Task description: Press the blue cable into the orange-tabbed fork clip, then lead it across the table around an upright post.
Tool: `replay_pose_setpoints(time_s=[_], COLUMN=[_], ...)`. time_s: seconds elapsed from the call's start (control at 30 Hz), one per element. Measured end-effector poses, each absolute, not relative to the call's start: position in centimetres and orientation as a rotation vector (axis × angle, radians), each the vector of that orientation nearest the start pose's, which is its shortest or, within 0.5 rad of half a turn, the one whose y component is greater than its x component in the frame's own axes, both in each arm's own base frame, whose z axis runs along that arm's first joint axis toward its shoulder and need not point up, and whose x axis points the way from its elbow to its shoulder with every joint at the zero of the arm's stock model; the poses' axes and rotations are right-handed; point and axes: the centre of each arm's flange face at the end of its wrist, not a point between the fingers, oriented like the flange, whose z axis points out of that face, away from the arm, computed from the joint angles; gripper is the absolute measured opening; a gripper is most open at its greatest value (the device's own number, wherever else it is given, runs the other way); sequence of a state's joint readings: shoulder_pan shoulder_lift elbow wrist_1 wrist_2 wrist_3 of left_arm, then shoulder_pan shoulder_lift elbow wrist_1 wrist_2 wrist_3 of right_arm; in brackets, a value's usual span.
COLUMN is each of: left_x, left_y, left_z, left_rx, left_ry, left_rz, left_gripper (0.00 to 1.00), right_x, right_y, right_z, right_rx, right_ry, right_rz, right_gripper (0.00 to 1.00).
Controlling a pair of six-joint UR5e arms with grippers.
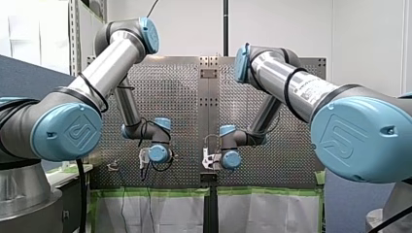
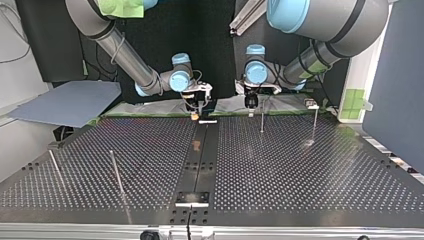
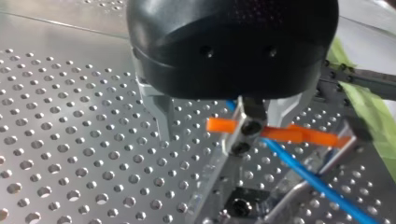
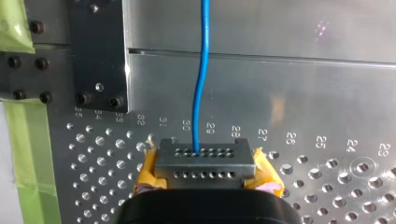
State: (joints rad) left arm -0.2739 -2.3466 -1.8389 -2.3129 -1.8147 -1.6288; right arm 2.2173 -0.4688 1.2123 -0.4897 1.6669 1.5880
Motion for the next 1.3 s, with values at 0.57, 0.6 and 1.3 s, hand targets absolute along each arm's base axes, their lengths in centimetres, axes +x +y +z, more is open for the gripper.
replay_pose_setpoints(time_s=[0.57, 0.6, 1.3], left_x=[51.3, 51.3, 51.0], left_y=[-26.4, -26.5, -28.2], left_z=[0.9, 0.9, 1.7], left_rx=[0.051, 0.052, 0.135], left_ry=[1.782, 1.781, 1.806], left_rz=[0.033, 0.032, 0.058], left_gripper=[0.00, 0.00, 0.00], right_x=[54.4, 54.4, 53.8], right_y=[-51.5, -51.5, -51.9], right_z=[-3.2, -3.2, -2.1], right_rx=[1.833, 1.833, 1.849], right_ry=[-1.019, -1.019, -1.027], right_rz=[1.413, 1.412, 1.382], right_gripper=[0.00, 0.00, 0.00])
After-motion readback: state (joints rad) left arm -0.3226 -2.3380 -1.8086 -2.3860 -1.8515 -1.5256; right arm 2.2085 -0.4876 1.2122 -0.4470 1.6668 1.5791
